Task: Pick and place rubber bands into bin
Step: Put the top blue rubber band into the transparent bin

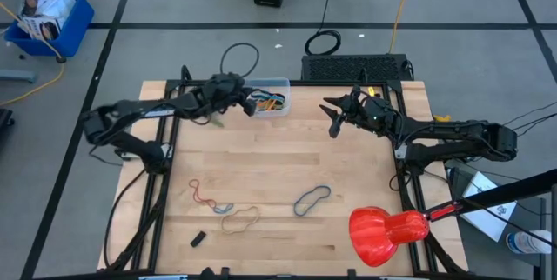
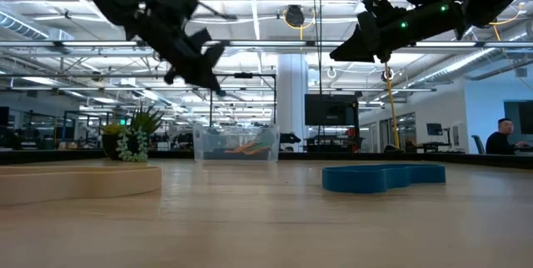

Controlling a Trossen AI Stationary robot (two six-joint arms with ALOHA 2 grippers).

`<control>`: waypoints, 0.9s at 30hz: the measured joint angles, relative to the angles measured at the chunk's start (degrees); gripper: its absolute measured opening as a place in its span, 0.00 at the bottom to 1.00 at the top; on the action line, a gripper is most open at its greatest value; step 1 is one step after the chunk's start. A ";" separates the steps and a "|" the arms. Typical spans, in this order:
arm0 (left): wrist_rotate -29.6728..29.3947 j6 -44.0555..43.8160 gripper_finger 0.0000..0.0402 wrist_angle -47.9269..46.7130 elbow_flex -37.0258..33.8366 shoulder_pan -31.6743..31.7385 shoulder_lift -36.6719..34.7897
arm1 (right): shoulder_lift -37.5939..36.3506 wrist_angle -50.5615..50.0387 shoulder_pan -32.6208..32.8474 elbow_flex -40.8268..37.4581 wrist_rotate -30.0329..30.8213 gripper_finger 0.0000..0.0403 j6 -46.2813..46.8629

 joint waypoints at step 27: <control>2.95 -0.49 0.05 0.42 0.02 1.96 13.57 | 0.01 -0.29 -0.02 -0.02 0.00 0.29 2.71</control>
